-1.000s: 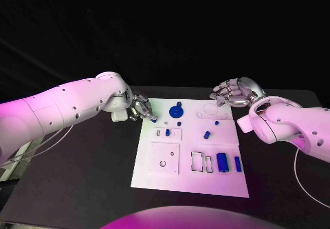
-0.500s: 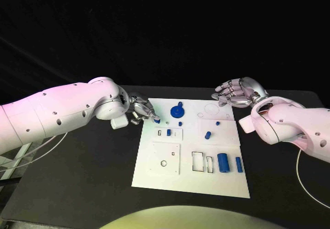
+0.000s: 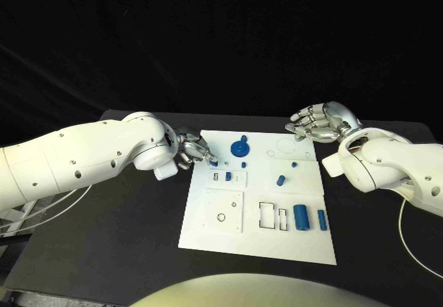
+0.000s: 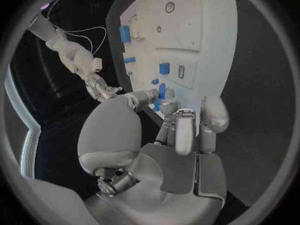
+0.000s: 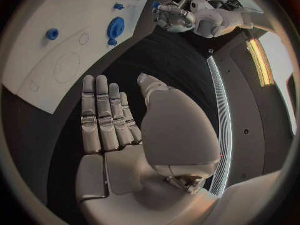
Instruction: Assemble the parts on the task board
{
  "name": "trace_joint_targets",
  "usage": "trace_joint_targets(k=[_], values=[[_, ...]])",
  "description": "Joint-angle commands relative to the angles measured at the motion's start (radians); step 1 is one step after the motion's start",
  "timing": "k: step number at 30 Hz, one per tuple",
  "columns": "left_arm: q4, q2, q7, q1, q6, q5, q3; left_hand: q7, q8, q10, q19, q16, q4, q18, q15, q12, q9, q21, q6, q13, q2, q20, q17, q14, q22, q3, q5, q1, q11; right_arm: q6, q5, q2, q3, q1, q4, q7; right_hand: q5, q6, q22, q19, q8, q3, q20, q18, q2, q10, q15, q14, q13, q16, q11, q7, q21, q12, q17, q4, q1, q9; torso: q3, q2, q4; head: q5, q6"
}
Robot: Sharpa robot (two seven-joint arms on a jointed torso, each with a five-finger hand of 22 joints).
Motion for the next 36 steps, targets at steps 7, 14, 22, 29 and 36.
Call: trace_joint_targets(k=[7,14,22,29,36], values=[[0.025,0.020,-0.037,-0.008,-0.046,-0.168,-0.015,-0.019,0.016,0.025,0.015,0.007,-0.191,-0.008,-0.014,0.014,0.008,0.013,0.032,0.017,-0.007,-0.006,0.103,0.066,0.015,0.189,0.077,-0.043,-0.006,0.008,-0.006,0.001,0.000,0.000,0.001,0.013,0.000,-0.009,-0.002,0.001,0.004,-0.005,0.006,0.012,0.005,-0.001,0.001,-0.001,-0.002,-0.005,0.005,0.023,-0.004,-0.003,-0.002,0.000,0.002,-0.001,0.0004,0.001,-0.0017,0.005,-0.001],[0.032,0.034,-0.039,-0.014,-0.031,-0.231,-0.022,-0.019,0.017,0.027,0.017,0.007,-0.193,-0.009,-0.014,0.015,0.007,0.015,0.032,0.019,-0.008,-0.007,0.104,0.067,0.017,0.189,0.083,-0.045,-0.006,0.007,-0.006,0.001,0.000,0.000,0.001,0.014,0.000,-0.009,-0.002,0.001,0.004,-0.005,0.006,0.012,0.005,-0.001,0.001,-0.001,-0.002,-0.005,0.005,0.023,-0.004,-0.003,-0.002,0.000,0.002,-0.001,0.0001,0.002,-0.0014,0.003,-0.006],[0.035,0.045,-0.052,-0.017,0.006,-0.274,-0.025,-0.020,0.018,0.029,0.019,0.007,-0.196,-0.009,-0.015,0.017,0.007,0.017,0.034,0.021,-0.009,-0.008,0.103,0.067,0.021,0.190,0.094,-0.046,-0.007,0.007,-0.006,0.000,0.000,0.000,0.002,0.014,0.000,-0.009,-0.002,0.001,0.004,-0.005,0.006,0.012,0.005,-0.001,0.001,-0.001,-0.002,-0.005,0.005,0.023,-0.004,-0.003,-0.002,0.000,0.002,-0.001,0.0001,0.002,-0.0017,0.002,-0.010],[0.033,0.047,-0.061,-0.021,0.021,-0.302,-0.025,-0.020,0.019,0.030,0.021,0.007,-0.198,-0.010,-0.015,0.018,0.006,0.019,0.035,0.024,-0.009,-0.008,0.104,0.067,0.025,0.191,0.099,-0.047,-0.007,0.007,-0.005,0.001,0.000,0.000,0.001,0.015,0.000,-0.009,-0.002,0.001,0.004,-0.005,0.006,0.012,0.005,-0.001,0.001,-0.001,-0.002,-0.005,0.005,0.023,-0.004,-0.003,-0.002,0.000,0.002,-0.001,-0.0002,0.001,-0.0003,0.002,-0.012],[0.031,0.050,-0.067,-0.026,0.035,-0.310,-0.026,-0.021,0.020,0.034,0.022,0.007,-0.200,-0.010,-0.016,0.021,0.006,0.020,0.037,0.030,-0.010,-0.009,0.104,0.067,0.026,0.191,0.108,-0.049,-0.008,0.007,-0.005,0.002,0.000,-0.001,0.001,0.016,0.000,-0.009,-0.002,0.001,0.004,-0.005,0.006,0.012,0.005,-0.001,0.001,-0.001,-0.002,-0.005,0.005,0.023,-0.004,-0.003,-0.002,0.000,0.002,-0.001,0.0002,0.002,-0.0014,0.005,-0.013]])
